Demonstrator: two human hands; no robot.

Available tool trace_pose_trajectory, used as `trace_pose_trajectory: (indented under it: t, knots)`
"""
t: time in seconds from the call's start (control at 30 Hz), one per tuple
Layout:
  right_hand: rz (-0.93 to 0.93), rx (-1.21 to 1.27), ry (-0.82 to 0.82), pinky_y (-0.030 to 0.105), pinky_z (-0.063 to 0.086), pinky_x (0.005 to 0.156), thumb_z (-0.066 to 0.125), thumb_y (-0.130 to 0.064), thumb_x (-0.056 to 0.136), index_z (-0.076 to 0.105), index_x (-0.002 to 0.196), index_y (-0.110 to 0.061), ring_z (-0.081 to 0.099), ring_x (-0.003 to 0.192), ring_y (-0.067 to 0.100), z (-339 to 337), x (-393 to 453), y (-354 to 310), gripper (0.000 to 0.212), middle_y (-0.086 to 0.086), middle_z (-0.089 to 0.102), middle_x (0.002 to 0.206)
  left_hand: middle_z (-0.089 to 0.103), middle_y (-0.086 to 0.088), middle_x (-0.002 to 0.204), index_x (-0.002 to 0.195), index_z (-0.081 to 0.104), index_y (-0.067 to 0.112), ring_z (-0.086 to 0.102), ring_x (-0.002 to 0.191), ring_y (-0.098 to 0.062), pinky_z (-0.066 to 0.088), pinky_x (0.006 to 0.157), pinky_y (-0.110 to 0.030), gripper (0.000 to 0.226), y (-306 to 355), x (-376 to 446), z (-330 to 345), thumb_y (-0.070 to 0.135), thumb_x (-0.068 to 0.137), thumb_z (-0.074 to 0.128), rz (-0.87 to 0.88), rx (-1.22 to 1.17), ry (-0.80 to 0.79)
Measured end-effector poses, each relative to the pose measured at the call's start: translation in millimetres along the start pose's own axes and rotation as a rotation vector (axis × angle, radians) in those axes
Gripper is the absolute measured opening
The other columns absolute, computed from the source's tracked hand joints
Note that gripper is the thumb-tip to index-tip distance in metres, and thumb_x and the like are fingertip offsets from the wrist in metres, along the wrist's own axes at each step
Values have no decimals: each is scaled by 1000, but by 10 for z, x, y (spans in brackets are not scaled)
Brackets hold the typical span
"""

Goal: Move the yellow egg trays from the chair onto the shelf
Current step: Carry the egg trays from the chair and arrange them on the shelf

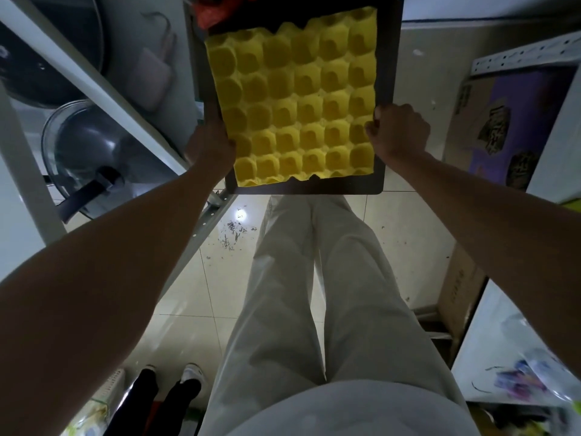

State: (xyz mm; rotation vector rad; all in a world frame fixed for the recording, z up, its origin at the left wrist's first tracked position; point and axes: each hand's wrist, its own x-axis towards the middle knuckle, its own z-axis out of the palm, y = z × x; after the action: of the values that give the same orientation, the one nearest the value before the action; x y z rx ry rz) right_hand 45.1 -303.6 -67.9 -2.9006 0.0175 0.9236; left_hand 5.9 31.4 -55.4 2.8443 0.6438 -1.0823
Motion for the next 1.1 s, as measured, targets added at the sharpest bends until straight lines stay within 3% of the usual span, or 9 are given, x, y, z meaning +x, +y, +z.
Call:
trace_pose_trajectory:
  t: [0.37,0.5,0.77,1.0,1.1]
  knots:
    - [35,18,128,31,37,63,56,-32,100,65,93,-16,68,81,33,-78,-273,114,20,10,64,85,71,-17,101,107,71,8,71,95,-36,46,64,-37,22,163,-341,-196,18,102,51,4,-47,53]
    - [52,29,150,32,36,63,56,-31,101,64,94,-15,67,84,34,-100,-309,162,19,10,61,84,71,-17,103,109,70,9,70,98,-38,55,73,-43,22,228,-392,-213,17,101,51,-21,-72,50]
    - [94,106,168,34,37,64,53,-20,102,61,109,-12,69,88,34,-223,-325,18,14,12,69,96,68,-20,115,124,58,7,67,106,-42,58,87,-52,28,271,-410,-357,14,100,46,-69,-195,36]
    - [101,191,207,36,38,62,51,-22,101,55,117,-11,68,86,38,-381,-570,168,20,15,68,94,71,-20,104,115,61,10,69,96,-42,60,81,-55,28,304,-650,-614,10,94,43,-22,-284,166]
    - [140,263,220,37,37,62,48,-24,101,54,113,-10,67,87,40,-447,-812,357,19,17,68,93,72,-17,96,113,62,13,69,90,-41,58,74,-46,26,423,-794,-755,16,95,43,50,-241,197]
